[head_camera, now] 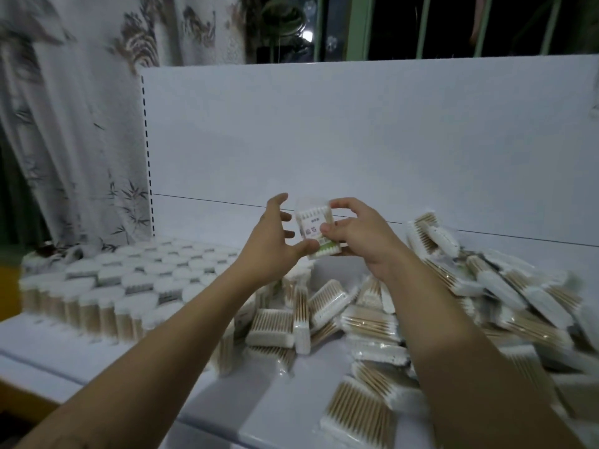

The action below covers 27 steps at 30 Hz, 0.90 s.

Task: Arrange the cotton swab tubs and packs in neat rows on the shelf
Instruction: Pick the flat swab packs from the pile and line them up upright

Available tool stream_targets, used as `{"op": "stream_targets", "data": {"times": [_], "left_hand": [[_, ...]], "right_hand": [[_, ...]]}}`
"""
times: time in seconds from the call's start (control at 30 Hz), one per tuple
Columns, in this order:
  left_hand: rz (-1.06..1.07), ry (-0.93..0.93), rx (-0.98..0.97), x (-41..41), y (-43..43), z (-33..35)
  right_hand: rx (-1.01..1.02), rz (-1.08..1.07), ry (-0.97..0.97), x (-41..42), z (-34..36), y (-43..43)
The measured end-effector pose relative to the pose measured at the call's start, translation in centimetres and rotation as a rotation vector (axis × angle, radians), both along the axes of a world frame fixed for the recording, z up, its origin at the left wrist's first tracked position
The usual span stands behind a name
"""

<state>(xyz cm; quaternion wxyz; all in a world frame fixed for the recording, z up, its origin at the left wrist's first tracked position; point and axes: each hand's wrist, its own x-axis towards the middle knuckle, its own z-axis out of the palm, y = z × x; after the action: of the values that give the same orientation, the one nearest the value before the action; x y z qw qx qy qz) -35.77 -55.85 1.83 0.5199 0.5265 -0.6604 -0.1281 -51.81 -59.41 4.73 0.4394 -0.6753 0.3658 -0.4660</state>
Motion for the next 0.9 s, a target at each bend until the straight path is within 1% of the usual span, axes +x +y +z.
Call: {"op": "stream_targets", "data": {"times": [0.07,0.13,0.27,0.37,0.5,0.6,0.73,0.83,0.9], "left_hand": [[-0.045,0.025,0.008,0.6,0.2,-0.4],[-0.103,0.071,-0.023,1.3,0.5,-0.5],[-0.138,0.162,-0.067,2.9,0.5,-0.2],[-0.151,0.156,-0.069,4.6,0.2,0.3],[-0.180,0.177,-0.122,7.0,-0.4,0.6],[-0.185,0.174,-0.161,8.6,-1.2,-0.1],[-0.183,0.088,-0.190,10.4,-2.6,-0.3],[-0.227,0.018,-0.154,11.0,-3.4,0.5],[-0.247,-0.091,-0.107,11.4,-3.7,1.2]], "right_hand": [[-0.013,0.017,-0.028,0.5,-0.4,0.2],[-0.008,0.025,-0.072,1.2,-0.5,0.3],[-0.032,-0.006,-0.079,3.8,-0.8,0.4],[-0.041,-0.048,-0.113,6.2,-0.8,0.4],[-0.003,0.000,-0.238,9.6,-0.7,1.1],[0.019,-0.028,-0.277,12.0,-0.9,1.2],[0.007,-0.150,-0.351,13.7,-1.1,0.5],[-0.015,-0.199,-0.411,14.1,-1.4,0.0],[-0.017,-0.231,-0.409,14.0,-1.9,-0.4]]}}
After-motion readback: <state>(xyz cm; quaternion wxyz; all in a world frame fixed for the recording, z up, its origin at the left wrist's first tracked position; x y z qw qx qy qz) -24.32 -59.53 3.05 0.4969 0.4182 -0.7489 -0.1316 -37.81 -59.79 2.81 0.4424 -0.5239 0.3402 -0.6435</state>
